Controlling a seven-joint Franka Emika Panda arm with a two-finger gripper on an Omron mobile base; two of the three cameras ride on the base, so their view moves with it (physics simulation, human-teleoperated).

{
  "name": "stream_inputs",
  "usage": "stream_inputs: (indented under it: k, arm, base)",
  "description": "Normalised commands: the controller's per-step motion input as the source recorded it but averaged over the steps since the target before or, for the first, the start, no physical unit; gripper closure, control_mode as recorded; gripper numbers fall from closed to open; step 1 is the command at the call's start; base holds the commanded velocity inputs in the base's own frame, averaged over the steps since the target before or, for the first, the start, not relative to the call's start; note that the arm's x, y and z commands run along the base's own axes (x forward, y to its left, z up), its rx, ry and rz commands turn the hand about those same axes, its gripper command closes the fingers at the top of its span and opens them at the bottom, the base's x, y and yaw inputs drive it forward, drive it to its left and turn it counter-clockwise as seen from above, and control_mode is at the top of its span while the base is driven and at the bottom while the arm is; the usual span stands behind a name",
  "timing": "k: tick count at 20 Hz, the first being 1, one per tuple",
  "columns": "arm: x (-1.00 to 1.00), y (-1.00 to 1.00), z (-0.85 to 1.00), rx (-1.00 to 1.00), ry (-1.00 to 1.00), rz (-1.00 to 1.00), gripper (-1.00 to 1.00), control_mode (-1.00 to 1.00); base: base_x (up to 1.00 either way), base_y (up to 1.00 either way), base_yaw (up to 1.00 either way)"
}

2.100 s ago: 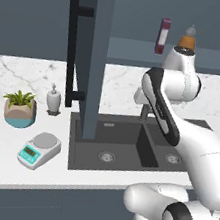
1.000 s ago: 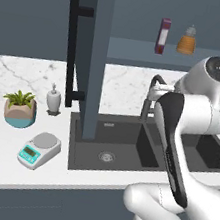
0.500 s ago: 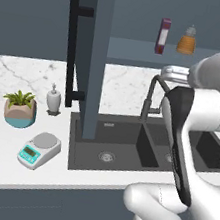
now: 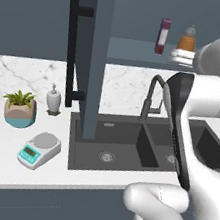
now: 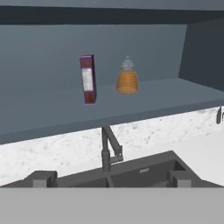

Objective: Pick the cereal and place it on the digital scale for weighing, and close the cabinet.

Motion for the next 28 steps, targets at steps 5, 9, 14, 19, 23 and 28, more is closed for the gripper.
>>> stream_inputs:
  k: [5,9,14,19,23,28]
  arm:
    - [0.36,-0.15,0.2,0.0,0.0,-0.02,-1.0,-1.0]
    - [0.38,-0.14,0.19,0.0,0.0,-0.01,-1.0,-1.0]
    - [0.58,-0.01,0.02,0.0,0.01,0.0,-1.0,-1.0]
    - [0.77,0.0,-0.01,0.0,0.0,0.0,-1.0,-1.0]
    - [0.57,-0.02,-0.22,0.0,-0.09,0.0,-1.0,-1.0]
    - [0.52,0.0,-0.28,0.0,-0.08,0.0,-1.0,-1.0]
  base:
    - [0.0,0.0,0.0]
    - [0.0,0.0,0.0]
    - [0.0,0.0,0.0]
    - [0.0,0.0,0.0]
    - [0.0,0.0,0.0]
    - [0.0,0.0,0.0]
